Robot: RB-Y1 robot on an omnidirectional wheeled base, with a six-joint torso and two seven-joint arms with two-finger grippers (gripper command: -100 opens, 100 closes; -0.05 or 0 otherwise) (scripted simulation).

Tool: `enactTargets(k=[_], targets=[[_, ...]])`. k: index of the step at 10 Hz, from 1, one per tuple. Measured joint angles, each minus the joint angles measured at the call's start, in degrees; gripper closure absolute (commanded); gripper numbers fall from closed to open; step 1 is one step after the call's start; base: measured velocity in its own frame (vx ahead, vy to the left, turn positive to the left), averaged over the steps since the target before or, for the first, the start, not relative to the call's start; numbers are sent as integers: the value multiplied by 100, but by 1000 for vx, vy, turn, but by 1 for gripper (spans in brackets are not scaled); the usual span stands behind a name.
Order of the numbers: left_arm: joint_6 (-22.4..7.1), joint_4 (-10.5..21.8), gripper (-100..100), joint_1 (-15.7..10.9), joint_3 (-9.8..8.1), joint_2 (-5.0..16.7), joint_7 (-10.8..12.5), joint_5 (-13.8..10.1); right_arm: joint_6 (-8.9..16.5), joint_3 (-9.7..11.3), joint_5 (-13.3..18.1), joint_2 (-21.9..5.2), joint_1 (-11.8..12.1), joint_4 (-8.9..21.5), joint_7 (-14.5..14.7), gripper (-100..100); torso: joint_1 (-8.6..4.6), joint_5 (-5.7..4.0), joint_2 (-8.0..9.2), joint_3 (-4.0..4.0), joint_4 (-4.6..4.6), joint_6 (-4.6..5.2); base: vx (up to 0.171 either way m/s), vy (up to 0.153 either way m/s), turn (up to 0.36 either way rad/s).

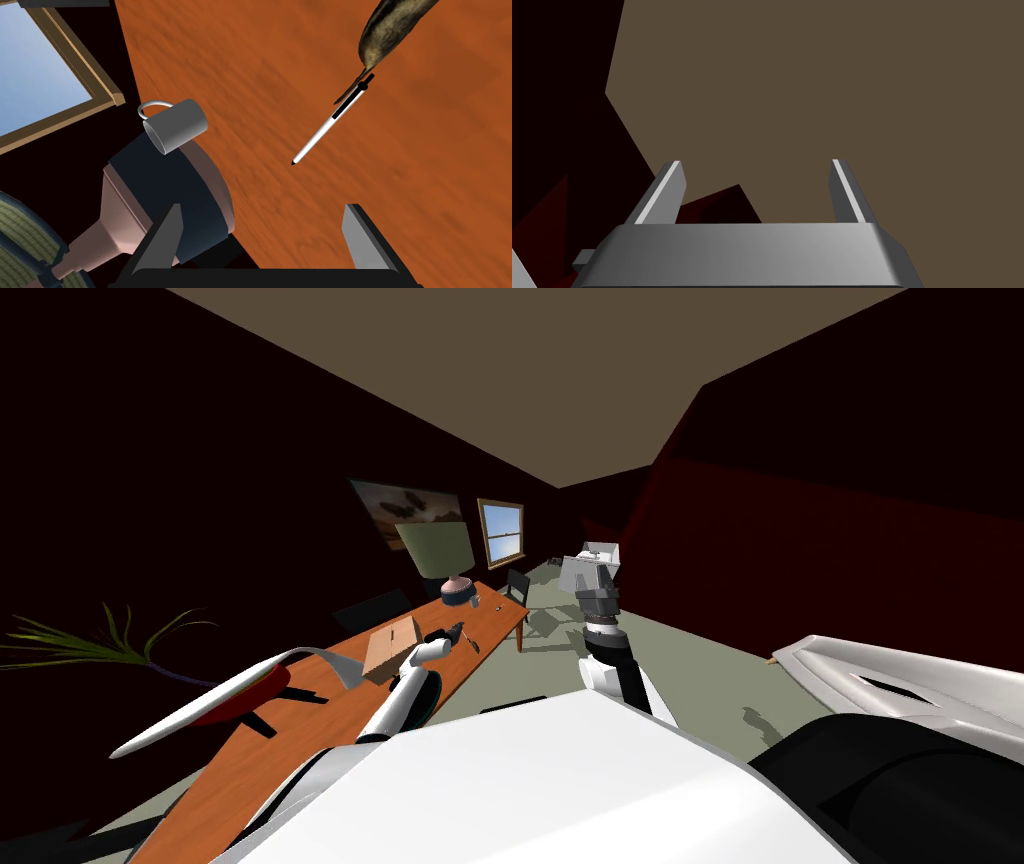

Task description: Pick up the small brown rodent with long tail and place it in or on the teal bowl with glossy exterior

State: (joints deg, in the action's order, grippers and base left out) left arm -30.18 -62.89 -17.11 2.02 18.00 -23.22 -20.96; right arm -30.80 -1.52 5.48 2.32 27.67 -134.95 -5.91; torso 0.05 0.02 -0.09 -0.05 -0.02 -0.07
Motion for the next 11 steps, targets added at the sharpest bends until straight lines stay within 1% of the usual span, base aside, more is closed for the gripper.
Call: enactTargets(k=[2, 3, 5, 6, 7, 8, 9, 10, 11], targets=[[-307, 184, -100, -76, 66, 7, -27, 26, 0, 0, 0, 0, 0, 0, 0, 0, -1, 0, 0, 0, 0, 0, 2, 6, -34], [-332, 314, -100, -135, 81, 17, -47, -3, 0, 0, 0, 0, 0, 0, 0, 0, -3, -1, 0, 0, 1, -1, 3, 4, -154], [-474, 671, -100, -306, 170, 37, -123, -61, 0, 0, 0, 0, 0, 0, 0, 0, -3, -1, -1, -1, 0, 0, 6, 9, -91], [-602, 862, -100, -406, 224, 73, -167, -106, 0, 0, 0, 0, 0, 0, 0, 0, -3, -1, -2, -1, 0, 2, 8, 8, -90], [-731, 915, -100, -426, 251, 103, -195, -136, 0, 0, 0, 0, 0, 0, 0, 0, -3, -1, -2, -1, 0, 0, 10, 4, -133], [-821, 1154, -100, -546, 310, 117, -250, -184, 0, 0, 0, 0, 0, 0, 0, 0, -5, -1, -3, -2, 0, 2, 20, 3, -213], [-1016, 1252, -100, -628, 382, 151, -272, -190, 0, 0, 0, 0, 0, 0, 0, 0, -6, -2, -6, -3, 0, 3, 19, 4, -81], [-1212, 1258, -100, -638, 422, 147, -225, -133, 0, 0, 0, 0, 0, 0, 0, 0, -6, -1, -6, -3, -1, -1, 7, 1, 21], [-1237, 1405, -100, -684, 433, 151, -246, -169, 0, 0, 0, 0, 1, 0, 0, 0, -5, -1, -3, -2, -1, -2, 9, -4, -95]])
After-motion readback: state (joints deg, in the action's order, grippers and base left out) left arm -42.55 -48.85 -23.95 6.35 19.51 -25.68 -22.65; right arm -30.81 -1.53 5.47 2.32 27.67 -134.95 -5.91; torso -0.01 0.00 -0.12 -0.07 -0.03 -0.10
